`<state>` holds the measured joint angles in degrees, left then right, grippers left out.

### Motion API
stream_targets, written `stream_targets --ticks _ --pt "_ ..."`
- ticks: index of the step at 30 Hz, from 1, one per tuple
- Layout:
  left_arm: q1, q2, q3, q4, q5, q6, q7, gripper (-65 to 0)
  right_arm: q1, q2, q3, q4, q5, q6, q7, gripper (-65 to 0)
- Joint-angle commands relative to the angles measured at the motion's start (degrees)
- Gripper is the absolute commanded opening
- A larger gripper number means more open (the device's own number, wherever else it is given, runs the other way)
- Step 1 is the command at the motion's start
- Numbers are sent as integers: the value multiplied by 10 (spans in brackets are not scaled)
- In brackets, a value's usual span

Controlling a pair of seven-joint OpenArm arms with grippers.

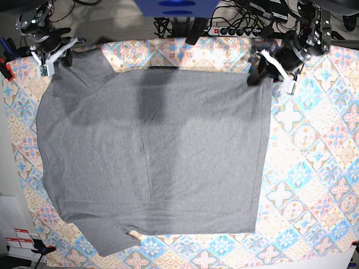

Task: Fold the T-shirt properly
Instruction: 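Close both grippers on the shoulder edges of the shirt, then lift the shoulders with both grippers and pull toward the hem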

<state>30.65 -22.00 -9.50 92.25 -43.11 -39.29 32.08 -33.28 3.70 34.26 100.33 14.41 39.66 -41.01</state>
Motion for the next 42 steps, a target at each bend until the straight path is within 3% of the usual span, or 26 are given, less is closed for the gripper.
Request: stream_targets --ticks 1,7,18,23,29,39,42 --pt "5 -8 -4 12 -12 -7 -12 -650 -3 -7 10 20 -15 1 9 -643" --pt "18 -7 -5 13 -14 -7 -13 -650 -2 -72 39 78 -116 3 52 -643" --pt "6 -6 -62 32 -19 -7 -6 -650 13 -75 41 81 -131 2 107 -643" --pt "-42 -3 -74 29 -16 -7 67 -650 46 -73 42 81 -138 2 108 -643" --pt "-104 31 -129 29 -9 -7 160 -650 106 -74 38 81 -251 2 111 -643" --pt "-203 76 -140 27 130 -7 245 -650 186 -74 37 75 -299 2 104 -643" --pt "-227 80 -140 6 152 -7 258 -650 213 -73 36 75 -316 3 73 -643"
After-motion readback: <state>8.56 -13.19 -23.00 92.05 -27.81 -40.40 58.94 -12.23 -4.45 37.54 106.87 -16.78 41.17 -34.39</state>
